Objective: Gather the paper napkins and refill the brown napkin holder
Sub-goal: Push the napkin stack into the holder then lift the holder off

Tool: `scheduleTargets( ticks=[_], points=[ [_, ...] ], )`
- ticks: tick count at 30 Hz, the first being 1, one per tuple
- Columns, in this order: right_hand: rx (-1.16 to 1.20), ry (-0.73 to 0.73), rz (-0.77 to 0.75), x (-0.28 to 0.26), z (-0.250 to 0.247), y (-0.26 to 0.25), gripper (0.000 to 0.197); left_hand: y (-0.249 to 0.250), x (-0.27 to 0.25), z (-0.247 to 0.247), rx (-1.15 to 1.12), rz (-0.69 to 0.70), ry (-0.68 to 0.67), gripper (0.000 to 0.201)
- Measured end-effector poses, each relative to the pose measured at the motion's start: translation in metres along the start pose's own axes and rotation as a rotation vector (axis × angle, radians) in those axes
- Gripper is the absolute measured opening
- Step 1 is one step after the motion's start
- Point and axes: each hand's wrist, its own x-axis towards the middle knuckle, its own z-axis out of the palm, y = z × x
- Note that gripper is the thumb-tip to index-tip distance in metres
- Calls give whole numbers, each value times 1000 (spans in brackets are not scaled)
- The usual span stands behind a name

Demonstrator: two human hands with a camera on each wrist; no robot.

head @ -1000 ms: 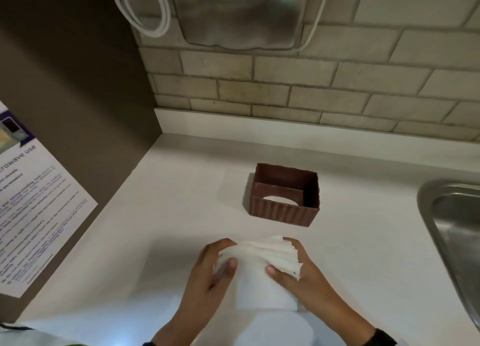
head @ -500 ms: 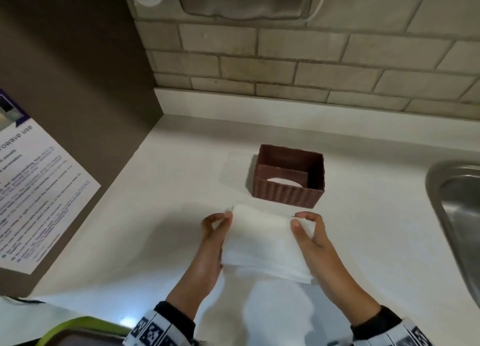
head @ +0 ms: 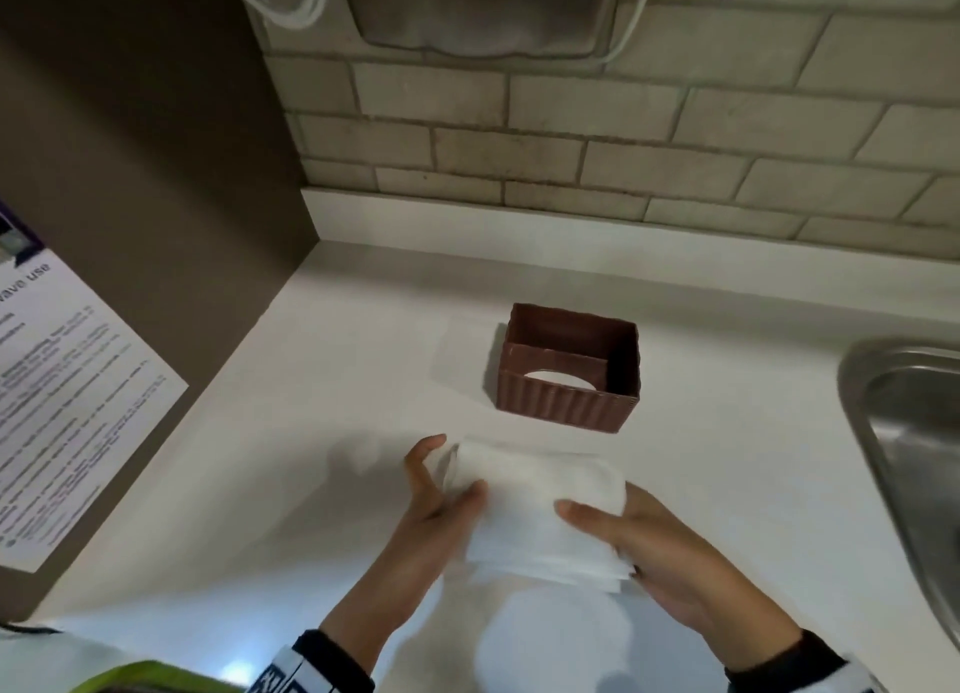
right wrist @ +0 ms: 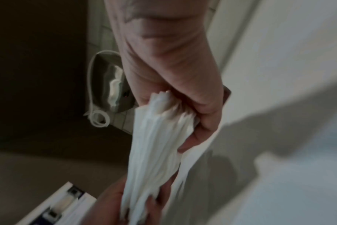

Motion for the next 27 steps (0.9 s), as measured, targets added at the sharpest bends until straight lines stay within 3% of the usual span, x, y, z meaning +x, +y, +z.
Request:
scheduleTargets(
  ticks=[3,5,7,9,11,16,20,27],
  points=[
    [-171,137,-102,0,-11,-18,46,25,12,6,190,180,26,35],
    [-181,208,-188,3,-18,-42,47,51,28,14,305,301,1,19],
    [-199,325,-310,12,-26,-64,45,77,47,23,429,383,-7,16],
    [-328,427,-435,26,-35,-81,41,97,70,32,479,403,-2,23],
    [-462,464,-484,44,-43,-94,35,110,94,39,493,315,-20,28],
    [-838,404,-397,91,-56,-107,34,111,139,46,665,153,-68,42],
    [-1028,342,-256,111,-62,-106,41,106,156,54,890,172,-59,47],
    [-1193,237,-86,104,-58,-126,32,89,159,65,1124,213,-43,51]
  ],
)
